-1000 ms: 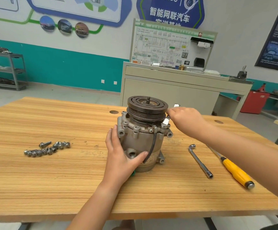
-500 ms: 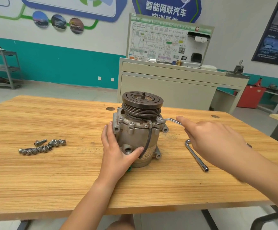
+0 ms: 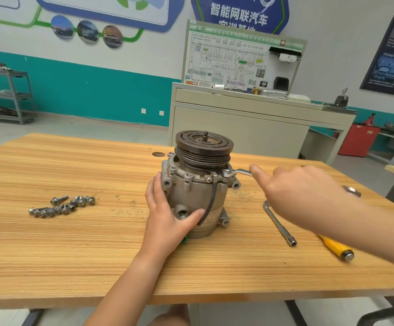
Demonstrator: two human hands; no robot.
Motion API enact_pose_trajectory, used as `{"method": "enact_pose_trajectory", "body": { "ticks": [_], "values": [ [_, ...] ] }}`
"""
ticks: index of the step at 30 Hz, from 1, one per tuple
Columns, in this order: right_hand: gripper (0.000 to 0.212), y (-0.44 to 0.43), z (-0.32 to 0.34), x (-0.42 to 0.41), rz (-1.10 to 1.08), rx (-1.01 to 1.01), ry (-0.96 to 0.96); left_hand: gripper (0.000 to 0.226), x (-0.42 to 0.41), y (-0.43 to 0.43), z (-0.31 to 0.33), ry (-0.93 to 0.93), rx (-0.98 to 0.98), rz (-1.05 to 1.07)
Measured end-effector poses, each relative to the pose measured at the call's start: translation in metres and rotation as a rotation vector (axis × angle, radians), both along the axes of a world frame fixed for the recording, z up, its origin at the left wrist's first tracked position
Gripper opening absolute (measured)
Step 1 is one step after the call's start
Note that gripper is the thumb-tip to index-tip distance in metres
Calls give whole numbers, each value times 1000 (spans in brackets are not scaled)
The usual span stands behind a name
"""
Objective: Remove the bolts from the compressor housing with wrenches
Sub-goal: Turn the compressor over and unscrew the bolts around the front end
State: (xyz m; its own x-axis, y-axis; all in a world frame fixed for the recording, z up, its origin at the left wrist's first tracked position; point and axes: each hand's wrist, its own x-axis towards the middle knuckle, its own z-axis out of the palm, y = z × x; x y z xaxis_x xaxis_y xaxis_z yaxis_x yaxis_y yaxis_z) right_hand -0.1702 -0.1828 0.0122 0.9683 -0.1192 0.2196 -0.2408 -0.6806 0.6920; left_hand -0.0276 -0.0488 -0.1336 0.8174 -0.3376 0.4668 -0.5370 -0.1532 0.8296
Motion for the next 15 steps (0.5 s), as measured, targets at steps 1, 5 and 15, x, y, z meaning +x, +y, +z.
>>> {"method": "enact_pose_trajectory", "body": {
  "ticks": [1, 5, 15],
  "values": [
    [59, -11, 4, 4, 22, -22, -8, 122, 0, 0, 0, 6, -5, -1],
    [39, -51, 4, 35, 106, 23, -67, 121, 0, 0, -1, -4, -2, 2],
    [27, -74, -53, 54, 553, 611, -693, 121, 1, 1, -2, 23, -14, -21]
  ]
}}
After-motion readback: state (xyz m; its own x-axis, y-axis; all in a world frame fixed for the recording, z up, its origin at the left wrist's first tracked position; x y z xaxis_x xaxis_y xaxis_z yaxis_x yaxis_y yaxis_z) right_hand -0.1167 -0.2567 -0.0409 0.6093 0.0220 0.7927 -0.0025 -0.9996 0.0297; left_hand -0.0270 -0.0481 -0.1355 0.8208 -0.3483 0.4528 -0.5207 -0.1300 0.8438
